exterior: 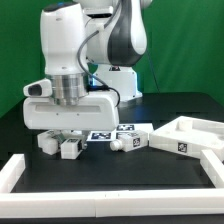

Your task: Assemble one leg

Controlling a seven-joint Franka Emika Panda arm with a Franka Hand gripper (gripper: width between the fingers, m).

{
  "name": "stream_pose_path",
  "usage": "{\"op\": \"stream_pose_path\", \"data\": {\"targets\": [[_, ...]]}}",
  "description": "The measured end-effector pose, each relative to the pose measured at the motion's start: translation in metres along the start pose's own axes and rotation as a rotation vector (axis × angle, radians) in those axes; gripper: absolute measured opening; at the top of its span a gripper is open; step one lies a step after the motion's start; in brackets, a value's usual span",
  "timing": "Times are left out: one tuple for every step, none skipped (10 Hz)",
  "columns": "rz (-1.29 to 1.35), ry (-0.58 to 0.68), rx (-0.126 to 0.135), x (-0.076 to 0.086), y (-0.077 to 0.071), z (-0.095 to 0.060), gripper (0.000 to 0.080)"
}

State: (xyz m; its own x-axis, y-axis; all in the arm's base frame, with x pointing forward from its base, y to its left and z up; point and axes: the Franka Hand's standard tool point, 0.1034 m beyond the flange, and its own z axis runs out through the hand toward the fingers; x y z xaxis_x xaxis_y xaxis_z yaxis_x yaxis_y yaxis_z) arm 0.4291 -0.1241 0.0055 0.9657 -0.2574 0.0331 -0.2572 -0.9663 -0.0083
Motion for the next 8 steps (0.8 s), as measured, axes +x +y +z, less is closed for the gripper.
{"op": "stream_pose_path", "data": {"targets": [[0.0,0.0,0.0,0.001,0.0,0.0,0.0271],[0.001,0.001,0.001,0.001,0.0,0.0,0.0271],[0.004,0.001,0.001,0.001,0.0,0.0,0.0271],[0.008,0.001,0.001,0.002,-0.001,0.0,0.0271],[0.018,0.002,0.002,0.001,-0.006,0.0,0.0271],[0.031,0.005,0.008,-0.004,-0.027,0.0,0.0271],[-0.006,0.006,0.009,-0.003,-0.03,0.0,0.0348],[0.002,0.006,0.007,-0.003,-0.027,0.001,0.0348]]}}
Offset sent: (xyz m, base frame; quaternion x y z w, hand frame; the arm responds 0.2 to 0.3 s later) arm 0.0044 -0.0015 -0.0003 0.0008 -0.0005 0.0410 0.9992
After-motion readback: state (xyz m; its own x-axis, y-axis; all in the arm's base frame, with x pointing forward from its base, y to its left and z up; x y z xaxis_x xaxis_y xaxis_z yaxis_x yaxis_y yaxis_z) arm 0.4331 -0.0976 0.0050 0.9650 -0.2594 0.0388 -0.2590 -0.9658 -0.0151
